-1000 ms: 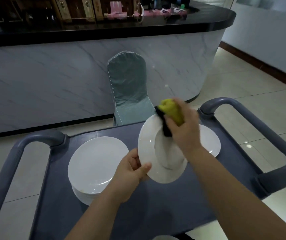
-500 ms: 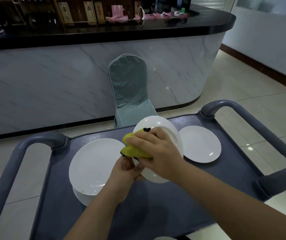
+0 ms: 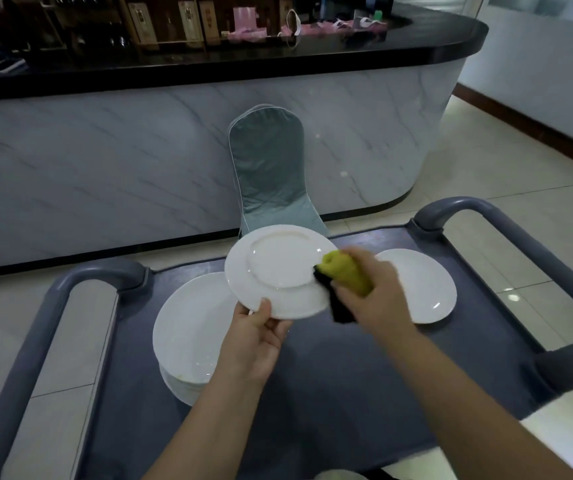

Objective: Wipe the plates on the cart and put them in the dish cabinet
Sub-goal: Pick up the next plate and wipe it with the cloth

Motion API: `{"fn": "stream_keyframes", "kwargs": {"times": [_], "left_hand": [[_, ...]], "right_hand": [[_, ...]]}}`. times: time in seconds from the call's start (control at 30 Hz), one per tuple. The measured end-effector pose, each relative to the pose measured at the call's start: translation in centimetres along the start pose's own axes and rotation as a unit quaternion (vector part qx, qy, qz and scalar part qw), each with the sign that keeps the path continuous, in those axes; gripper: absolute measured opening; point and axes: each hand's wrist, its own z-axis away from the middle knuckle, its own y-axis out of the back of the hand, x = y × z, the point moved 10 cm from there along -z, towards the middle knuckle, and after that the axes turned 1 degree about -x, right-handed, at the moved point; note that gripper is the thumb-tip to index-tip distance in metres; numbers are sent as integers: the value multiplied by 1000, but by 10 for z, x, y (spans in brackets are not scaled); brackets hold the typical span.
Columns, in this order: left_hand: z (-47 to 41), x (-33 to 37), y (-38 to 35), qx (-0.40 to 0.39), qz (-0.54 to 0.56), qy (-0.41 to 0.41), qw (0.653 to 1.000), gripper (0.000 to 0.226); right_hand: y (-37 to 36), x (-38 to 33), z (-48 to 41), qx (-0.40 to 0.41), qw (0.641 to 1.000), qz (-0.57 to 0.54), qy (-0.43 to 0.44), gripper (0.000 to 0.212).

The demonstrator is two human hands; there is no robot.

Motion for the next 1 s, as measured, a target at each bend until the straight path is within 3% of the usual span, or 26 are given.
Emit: {"fn": "stream_keyframes", "kwargs": {"times": [0.07,0.13,0.17,0.27,0.3,0.43,0.5,0.53,0.6,0.67,0.73,0.87,1.0], "left_hand": [[-5,-2,-2,7,0,-4,1000,27],[-5,-4,-6,2,-6,-1,1000,27],[-5,-5,-7,-4,3,5,1000,27],[-3,-5,-11,-21,37,15,999,29],[-3,-6,-13,-24,38,18,999,30],[1,-11,-17,-38,-24,21,999,30],[2,-11,-18,-48,-31,22,998,29],[3,-9,-18,-59,-21,21,998,29],[5,0,-20,-84,-26,10,996,33],[8,6,-24,-109,-76,0,991,38],[12,5,-31,-131,-141,-4,981,39],[8,4,-47,-146,-207,-20,967,33],[-3,8,-52,-166,-146,-12,975,39]], "right_hand": [[-37,-42,33,-38,989,57,131,47],[-50,-58,48,-42,974,91,205,49],[-42,-51,46,-24,978,79,192,51],[4,6,33,62,998,24,24,59],[11,11,33,76,997,23,8,58],[-29,-48,58,23,981,81,174,50],[-31,-48,61,9,976,79,201,51],[-20,-35,55,21,984,51,169,50],[11,11,33,67,997,-15,26,46],[34,53,-4,98,988,-44,-113,41],[36,60,-47,94,979,-60,-172,42],[3,-38,-91,61,997,18,40,48],[-28,-77,-26,-26,975,69,209,50]]}}
